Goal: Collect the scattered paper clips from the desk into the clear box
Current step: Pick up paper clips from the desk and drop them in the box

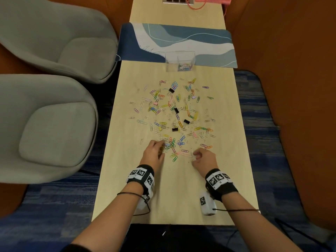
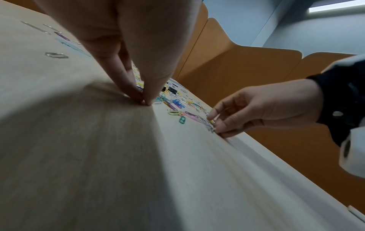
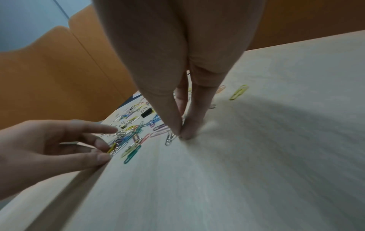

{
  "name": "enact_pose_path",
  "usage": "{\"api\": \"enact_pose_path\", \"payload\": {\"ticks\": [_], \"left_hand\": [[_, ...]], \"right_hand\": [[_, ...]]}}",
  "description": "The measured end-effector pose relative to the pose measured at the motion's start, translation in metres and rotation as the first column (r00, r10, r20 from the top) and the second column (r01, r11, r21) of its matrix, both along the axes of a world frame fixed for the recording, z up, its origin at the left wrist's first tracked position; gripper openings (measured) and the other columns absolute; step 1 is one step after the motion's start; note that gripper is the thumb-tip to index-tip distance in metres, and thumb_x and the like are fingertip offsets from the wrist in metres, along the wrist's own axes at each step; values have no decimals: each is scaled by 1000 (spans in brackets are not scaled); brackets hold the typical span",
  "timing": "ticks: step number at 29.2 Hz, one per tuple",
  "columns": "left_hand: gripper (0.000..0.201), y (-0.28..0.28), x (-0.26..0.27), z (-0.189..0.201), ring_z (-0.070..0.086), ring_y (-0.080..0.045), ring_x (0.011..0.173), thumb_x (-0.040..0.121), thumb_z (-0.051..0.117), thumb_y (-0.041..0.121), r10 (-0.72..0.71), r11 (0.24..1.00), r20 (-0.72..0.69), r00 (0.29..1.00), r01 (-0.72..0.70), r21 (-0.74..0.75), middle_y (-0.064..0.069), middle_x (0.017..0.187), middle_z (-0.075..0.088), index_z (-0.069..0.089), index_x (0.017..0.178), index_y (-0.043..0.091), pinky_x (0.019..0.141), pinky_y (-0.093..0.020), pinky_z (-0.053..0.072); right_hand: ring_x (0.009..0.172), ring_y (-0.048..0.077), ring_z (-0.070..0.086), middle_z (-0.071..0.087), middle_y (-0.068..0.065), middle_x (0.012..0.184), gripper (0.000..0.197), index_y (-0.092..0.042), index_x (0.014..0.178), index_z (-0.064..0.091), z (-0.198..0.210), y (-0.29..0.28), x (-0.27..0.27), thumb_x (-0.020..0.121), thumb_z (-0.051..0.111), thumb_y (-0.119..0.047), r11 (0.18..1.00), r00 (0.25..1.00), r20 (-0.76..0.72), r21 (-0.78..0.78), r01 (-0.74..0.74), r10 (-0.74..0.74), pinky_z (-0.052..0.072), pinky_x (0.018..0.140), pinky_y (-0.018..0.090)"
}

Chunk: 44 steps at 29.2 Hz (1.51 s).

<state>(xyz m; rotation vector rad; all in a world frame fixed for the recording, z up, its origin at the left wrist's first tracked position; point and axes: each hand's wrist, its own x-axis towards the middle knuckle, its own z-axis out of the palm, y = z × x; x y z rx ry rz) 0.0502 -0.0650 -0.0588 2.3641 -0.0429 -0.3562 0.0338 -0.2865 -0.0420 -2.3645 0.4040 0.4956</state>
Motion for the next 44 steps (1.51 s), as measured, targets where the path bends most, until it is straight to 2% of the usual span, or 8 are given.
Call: {"api": "enact_pose_path", "payload": {"ticks": [4, 7, 11, 17, 22, 37, 41, 44], "left_hand": [[63, -7, 1, -2, 46, -18, 102, 89, 63, 23, -105, 991, 16, 994, 103, 84, -6, 116, 40, 38, 146, 18, 98, -28, 41], [55, -10, 4, -5, 45, -23, 102, 87, 67, 26, -132, 979, 48, 990, 123, 166, -11, 114, 41, 49, 138, 14, 94, -33, 45], [32, -11, 10, -5, 52, -28, 94, 85, 69, 15, -99, 983, 116, 988, 79, 167, -13, 107, 52, 67, 117, 10, 82, -37, 51], [9, -2, 23, -4, 60, -29, 80, 81, 72, 8, -101, 989, 145, 984, 82, 127, -11, 92, 62, 73, 89, 5, 73, -38, 53], [7, 6, 33, -2, 63, -29, 79, 82, 71, 10, -158, 982, 132, 979, 142, 122, -9, 87, 67, 74, 88, 8, 73, -39, 54], [9, 31, 54, 16, 66, -14, 81, 85, 71, 21, 2, 1000, 33, 999, -1, -23, 0, 87, 74, 76, 92, 17, 83, -24, 52], [8, 39, 60, 18, 65, -8, 75, 83, 73, 21, 60, 993, 1, 998, -60, -102, 4, 80, 72, 76, 90, 17, 80, -22, 54], [8, 42, 67, 20, 64, -6, 74, 83, 74, 19, 88, 985, -23, 996, -91, -146, 6, 78, 71, 77, 90, 18, 77, -21, 54]], "right_hand": [[84, 23, 61, 54, 9, 108, 58, -14, 120, 57, -8, 15, 2, 67, 79, -21, 996, 997, 18, -62, -69, 71, 53, 84, 35], [99, 26, 56, 42, 9, 121, 77, -12, 134, 46, -8, 30, 2, 68, 80, -32, 973, 981, 27, -139, -186, 192, 51, 92, 35], [110, 25, 50, 42, 10, 127, 67, -10, 136, 45, -4, 49, 4, 80, 72, -35, 903, 939, 34, -289, -319, 343, 44, 100, 32], [106, 30, 52, 48, 15, 121, 36, -9, 125, 57, 4, 69, 15, 89, 59, -14, 841, 882, 39, -321, -435, 470, 48, 89, 36], [96, 31, 57, 53, 16, 113, 31, -2, 107, 63, 14, 71, 26, 86, 44, 11, 770, 836, -21, -377, -515, 548, 46, 81, 34], [97, 32, 62, 60, 17, 106, 25, 0, 110, 58, 30, 84, 60, 89, 47, 7, 522, 667, -227, -466, -714, 710, 50, 79, 36], [87, 29, 64, 62, 14, 96, 22, -1, 99, 62, 28, 73, 70, 87, 46, 7, 636, 759, -161, -454, -625, 631, 54, 75, 33], [81, 20, 64, 69, 9, 87, 14, -5, 86, 72, 19, 55, 80, 82, 59, -3, 863, 917, -67, -318, -393, 393, 58, 76, 31]]}}
